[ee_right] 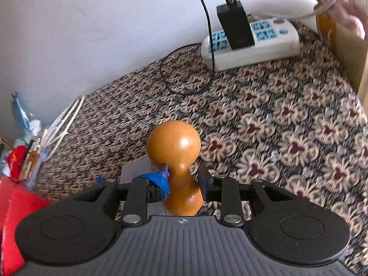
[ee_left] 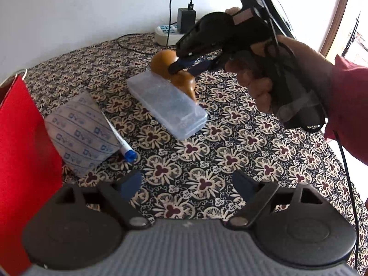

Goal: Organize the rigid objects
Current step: 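Close the right gripper around the neck of the brown gourd toy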

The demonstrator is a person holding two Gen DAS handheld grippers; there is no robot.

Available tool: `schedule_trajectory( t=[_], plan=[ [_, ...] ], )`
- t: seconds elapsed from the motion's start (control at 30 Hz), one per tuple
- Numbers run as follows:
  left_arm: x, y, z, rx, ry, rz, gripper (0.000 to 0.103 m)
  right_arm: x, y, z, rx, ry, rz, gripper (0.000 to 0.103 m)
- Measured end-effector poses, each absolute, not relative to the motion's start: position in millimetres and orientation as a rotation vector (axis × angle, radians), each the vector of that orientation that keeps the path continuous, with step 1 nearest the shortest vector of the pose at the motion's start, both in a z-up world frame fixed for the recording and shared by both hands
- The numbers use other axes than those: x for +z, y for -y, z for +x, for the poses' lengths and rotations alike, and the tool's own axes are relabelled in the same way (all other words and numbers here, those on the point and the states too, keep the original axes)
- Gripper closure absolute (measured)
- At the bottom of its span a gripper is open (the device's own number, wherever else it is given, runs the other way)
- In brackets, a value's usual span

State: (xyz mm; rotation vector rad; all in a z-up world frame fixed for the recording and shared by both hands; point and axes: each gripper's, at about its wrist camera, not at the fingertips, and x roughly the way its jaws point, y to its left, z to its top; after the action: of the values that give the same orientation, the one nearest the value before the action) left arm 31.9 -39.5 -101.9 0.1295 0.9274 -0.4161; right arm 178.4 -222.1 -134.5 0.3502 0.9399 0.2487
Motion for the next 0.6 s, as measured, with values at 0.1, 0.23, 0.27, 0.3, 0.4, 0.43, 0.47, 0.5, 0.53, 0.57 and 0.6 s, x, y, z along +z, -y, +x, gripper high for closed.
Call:
schedule_trajectory(
  t=[0.1,0.23,0.27,0.3,0.4,0.43,0.47,0.5,0.53,0.57,0.6],
  plan=[
    [-99,38,30,-0.416,-0.928,0.128,0.017,-136,220,169,0.271,-0.953,0.388,0.093],
    [-98,34,26,-0.408,-0.929,0.124,0.017,-140,212,150,0.321,-0.977,0.421,0.093],
    [-97,34,25,-0.406,-0.93,0.123,0.017,-140,209,143,0.327,-0.979,0.422,0.093],
    [-97,33,23,-0.404,-0.93,0.123,0.017,-140,207,134,0.336,-0.98,0.42,0.093],
    [-95,29,14,-0.402,-0.925,0.125,0.017,-140,203,112,0.358,-0.997,0.44,0.093],
    [-94,29,11,-0.401,-0.924,0.128,0.017,-141,203,106,0.366,-1.011,0.455,0.093],
    [-94,28,8,-0.4,-0.922,0.132,0.017,-143,202,100,0.375,-1.026,0.474,0.093],
    [-93,28,4,-0.401,-0.921,0.135,0.017,-144,201,91,0.384,-1.037,0.487,0.093],
    [-93,27,0,-0.404,-0.921,0.138,0.017,-143,199,84,0.395,-1.048,0.491,0.093],
    [-93,27,-4,-0.409,-0.922,0.14,0.017,-144,197,76,0.408,-1.059,0.494,0.093],
    [-93,27,-8,-0.417,-0.925,0.141,0.017,-145,196,68,0.417,-1.07,0.501,0.093]
  ],
)
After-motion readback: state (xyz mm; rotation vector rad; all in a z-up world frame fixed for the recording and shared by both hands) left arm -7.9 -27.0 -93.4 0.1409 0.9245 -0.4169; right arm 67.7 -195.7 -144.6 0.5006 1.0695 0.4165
